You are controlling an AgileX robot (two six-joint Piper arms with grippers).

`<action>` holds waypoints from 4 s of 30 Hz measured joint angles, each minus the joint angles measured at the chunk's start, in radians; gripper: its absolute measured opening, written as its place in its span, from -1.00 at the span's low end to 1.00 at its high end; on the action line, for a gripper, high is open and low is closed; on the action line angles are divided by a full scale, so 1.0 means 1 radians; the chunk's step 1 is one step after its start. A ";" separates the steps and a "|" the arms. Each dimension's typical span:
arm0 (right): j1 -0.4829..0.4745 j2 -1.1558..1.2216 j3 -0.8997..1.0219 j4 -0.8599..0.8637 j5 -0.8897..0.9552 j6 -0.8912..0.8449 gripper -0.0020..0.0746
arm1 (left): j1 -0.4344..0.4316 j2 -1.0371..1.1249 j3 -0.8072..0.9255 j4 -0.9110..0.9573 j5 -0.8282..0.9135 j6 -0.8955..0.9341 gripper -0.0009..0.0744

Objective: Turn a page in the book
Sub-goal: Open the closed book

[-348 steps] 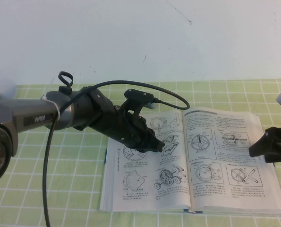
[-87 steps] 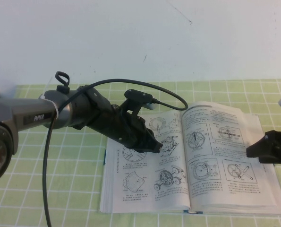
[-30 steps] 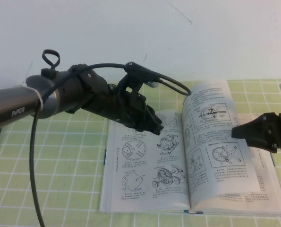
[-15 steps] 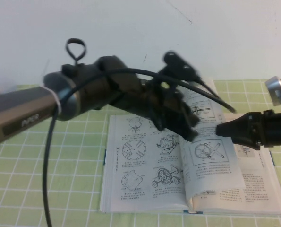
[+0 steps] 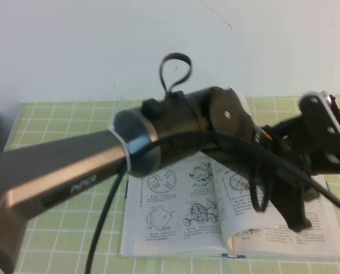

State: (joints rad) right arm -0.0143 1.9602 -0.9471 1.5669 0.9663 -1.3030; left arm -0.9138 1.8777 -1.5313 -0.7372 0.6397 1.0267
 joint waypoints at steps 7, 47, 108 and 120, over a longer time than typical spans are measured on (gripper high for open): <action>0.000 0.000 0.000 0.000 -0.004 -0.012 -0.15 | -0.179 0.004 -0.001 0.534 0.007 -0.367 -0.99; -0.074 0.000 0.000 -0.082 -0.034 -0.086 -0.18 | -0.186 0.239 -0.011 0.830 -0.100 -0.612 -0.99; -0.105 0.140 -0.010 -0.112 -0.120 -0.027 -0.95 | -0.110 0.199 -0.069 1.202 0.293 -1.239 -0.99; -0.103 -0.064 -0.002 -0.189 -0.126 -0.024 -0.95 | 0.119 0.197 -0.069 0.801 0.188 -1.064 -0.99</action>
State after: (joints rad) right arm -0.1174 1.8957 -0.9495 1.3782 0.8403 -1.3268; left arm -0.7945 2.0750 -1.6003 0.0639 0.8272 -0.0374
